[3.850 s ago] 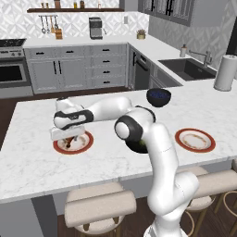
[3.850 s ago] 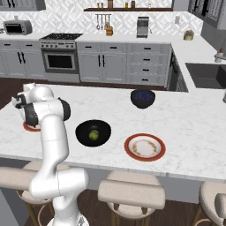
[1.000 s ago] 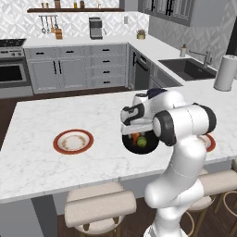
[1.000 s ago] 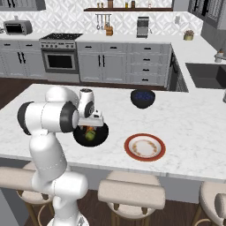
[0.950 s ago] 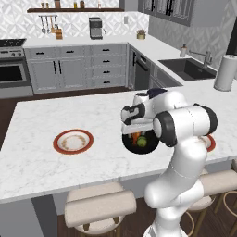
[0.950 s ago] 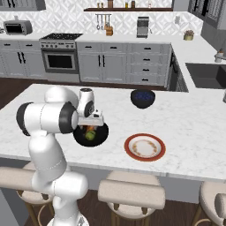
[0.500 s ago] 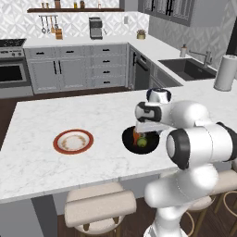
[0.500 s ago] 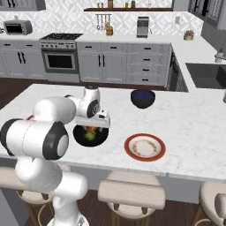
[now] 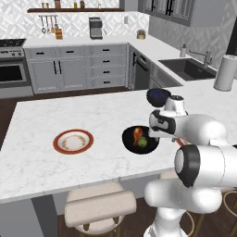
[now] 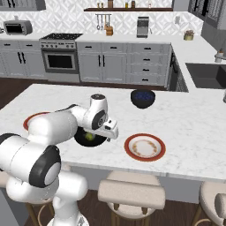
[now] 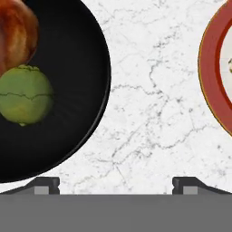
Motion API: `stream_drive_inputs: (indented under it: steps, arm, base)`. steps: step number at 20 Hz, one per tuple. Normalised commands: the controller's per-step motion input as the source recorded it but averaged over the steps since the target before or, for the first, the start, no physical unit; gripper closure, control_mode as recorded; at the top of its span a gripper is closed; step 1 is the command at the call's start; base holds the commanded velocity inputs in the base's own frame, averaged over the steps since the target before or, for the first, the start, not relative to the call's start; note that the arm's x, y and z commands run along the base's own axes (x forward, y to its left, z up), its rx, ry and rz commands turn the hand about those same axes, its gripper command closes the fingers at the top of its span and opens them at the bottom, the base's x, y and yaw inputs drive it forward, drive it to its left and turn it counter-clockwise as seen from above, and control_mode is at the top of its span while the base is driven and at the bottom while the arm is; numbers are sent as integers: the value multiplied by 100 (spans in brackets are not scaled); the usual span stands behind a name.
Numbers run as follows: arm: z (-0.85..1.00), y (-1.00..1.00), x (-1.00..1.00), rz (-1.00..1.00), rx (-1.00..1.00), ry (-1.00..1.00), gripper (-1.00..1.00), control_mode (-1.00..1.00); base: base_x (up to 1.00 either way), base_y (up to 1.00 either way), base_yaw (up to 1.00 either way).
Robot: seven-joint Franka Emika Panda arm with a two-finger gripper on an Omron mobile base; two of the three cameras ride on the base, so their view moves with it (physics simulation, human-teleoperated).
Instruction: Pick the chicken drumstick and lime from their plates and place them in the bowl. Then put the bowl in the fridge.
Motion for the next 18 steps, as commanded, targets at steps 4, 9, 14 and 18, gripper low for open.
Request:
stream_drive_inputs:
  steps: [4,9,14,18]
  arm:
    - [-17,-1,21,-9,0,-2,-100,-100]
    - [-30,0,24,-6,3,0,-100,-100]
    - [-24,0,18,-3,4,0,-100,-100]
    - [-31,1,5,-1,2,0,-100,-100]
  base:
    - [0,0,0]
    - [0,0,0]
    - [0,0,0]
    - [0,0,0]
